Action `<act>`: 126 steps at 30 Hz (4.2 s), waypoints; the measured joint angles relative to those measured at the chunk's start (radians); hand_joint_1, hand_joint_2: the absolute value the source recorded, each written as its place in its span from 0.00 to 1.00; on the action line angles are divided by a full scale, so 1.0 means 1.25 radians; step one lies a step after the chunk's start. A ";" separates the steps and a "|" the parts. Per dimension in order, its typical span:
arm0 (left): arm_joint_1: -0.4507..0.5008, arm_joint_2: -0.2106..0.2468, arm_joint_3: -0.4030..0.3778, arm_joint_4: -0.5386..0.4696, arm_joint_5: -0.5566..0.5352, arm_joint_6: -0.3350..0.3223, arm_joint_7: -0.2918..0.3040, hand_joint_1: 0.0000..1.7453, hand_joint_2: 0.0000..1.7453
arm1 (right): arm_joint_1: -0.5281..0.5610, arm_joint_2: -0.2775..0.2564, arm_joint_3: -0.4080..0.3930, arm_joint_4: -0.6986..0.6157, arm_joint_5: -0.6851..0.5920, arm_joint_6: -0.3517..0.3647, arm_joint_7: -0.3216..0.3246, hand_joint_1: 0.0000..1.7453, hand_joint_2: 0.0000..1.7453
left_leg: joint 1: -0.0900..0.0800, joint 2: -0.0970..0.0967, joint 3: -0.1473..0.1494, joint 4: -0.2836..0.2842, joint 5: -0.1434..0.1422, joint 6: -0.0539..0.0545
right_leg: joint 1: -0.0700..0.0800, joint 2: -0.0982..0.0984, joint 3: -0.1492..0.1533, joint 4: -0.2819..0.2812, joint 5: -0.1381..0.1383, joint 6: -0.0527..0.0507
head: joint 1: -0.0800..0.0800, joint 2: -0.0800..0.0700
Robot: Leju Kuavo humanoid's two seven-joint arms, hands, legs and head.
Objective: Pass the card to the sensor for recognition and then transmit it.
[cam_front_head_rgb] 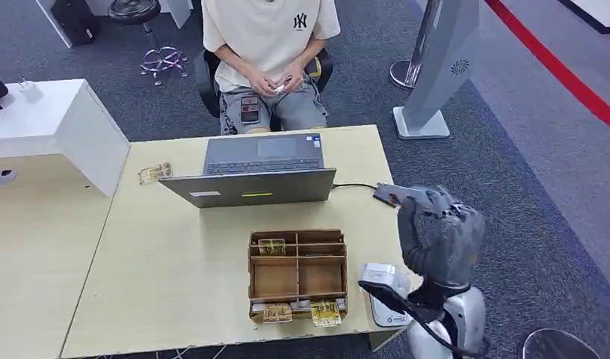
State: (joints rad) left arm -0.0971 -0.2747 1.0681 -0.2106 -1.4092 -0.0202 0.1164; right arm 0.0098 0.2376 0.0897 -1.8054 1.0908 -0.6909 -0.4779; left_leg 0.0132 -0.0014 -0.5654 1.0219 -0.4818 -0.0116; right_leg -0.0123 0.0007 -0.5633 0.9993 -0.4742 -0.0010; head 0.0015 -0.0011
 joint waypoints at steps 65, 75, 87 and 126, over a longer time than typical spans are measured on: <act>-0.030 0.026 -0.044 0.000 -0.022 -0.029 0.047 0.00 0.00 | -0.404 -0.235 0.122 0.470 0.366 -0.002 0.337 1.00 1.00 | 0.000 -0.002 -0.001 0.001 0.001 0.000 | 0.000 -0.001 -0.001 0.000 0.001 0.001 | 0.000 0.000; -0.026 0.026 -0.044 0.000 -0.023 -0.033 0.047 0.00 0.00 | -0.392 -0.235 0.118 0.459 0.368 -0.002 0.339 1.00 1.00 | 0.000 -0.002 -0.001 0.001 0.001 0.000 | 0.000 -0.001 -0.001 0.000 0.001 0.001 | 0.000 0.000; -0.021 0.027 -0.044 0.000 -0.024 -0.034 0.045 0.00 0.00 | -0.369 -0.235 0.119 0.442 0.370 -0.002 0.361 0.67 1.00 | 0.000 -0.002 -0.001 0.001 0.001 0.000 | 0.000 -0.001 -0.001 0.000 0.001 0.001 | 0.000 0.000; -0.003 0.039 0.003 0.000 0.068 0.008 0.022 0.00 0.00 | -0.012 -0.088 0.146 0.101 -1.005 0.482 0.146 0.00 0.00 | 0.000 -0.002 -0.003 0.000 0.000 0.000 | 0.000 -0.002 -0.003 0.000 0.000 0.001 | 0.000 0.000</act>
State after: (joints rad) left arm -0.1007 -0.2262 1.0716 -0.2106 -1.3241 -0.0107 0.1434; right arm -0.0055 0.1274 0.2717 -1.6793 -0.1653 -0.0887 -0.2953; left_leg 0.0131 -0.0041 -0.5690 1.0222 -0.4814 -0.0113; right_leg -0.0122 -0.0014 -0.5666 0.9996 -0.4741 -0.0003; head 0.0011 -0.0011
